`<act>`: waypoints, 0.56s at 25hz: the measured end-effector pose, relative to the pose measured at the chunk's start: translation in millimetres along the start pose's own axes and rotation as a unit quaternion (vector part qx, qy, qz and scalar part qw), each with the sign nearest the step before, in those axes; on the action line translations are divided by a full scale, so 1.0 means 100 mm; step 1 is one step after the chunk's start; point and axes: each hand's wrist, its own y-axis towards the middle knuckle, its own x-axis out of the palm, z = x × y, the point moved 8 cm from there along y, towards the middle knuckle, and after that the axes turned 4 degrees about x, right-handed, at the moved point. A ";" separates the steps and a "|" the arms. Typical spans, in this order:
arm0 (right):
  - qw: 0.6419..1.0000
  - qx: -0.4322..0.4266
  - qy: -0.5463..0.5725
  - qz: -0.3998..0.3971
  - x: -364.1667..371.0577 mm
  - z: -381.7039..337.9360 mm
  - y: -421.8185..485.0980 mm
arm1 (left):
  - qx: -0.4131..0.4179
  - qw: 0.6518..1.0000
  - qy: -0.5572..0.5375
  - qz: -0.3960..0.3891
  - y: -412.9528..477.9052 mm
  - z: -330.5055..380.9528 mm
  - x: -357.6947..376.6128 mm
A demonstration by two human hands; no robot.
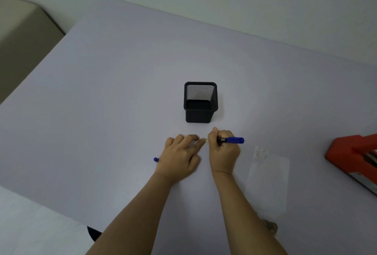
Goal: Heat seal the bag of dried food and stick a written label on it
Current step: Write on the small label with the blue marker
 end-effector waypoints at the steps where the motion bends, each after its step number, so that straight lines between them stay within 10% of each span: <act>1: 1.000 0.002 0.002 0.002 -0.01 0.00 0.00 | -0.001 1.000 -0.001 0.001 0.00 0.00 0.00; 14: 1.000 0.003 0.006 -0.006 0.01 0.02 -0.01 | -0.001 1.000 0.001 -0.002 0.00 0.00 0.01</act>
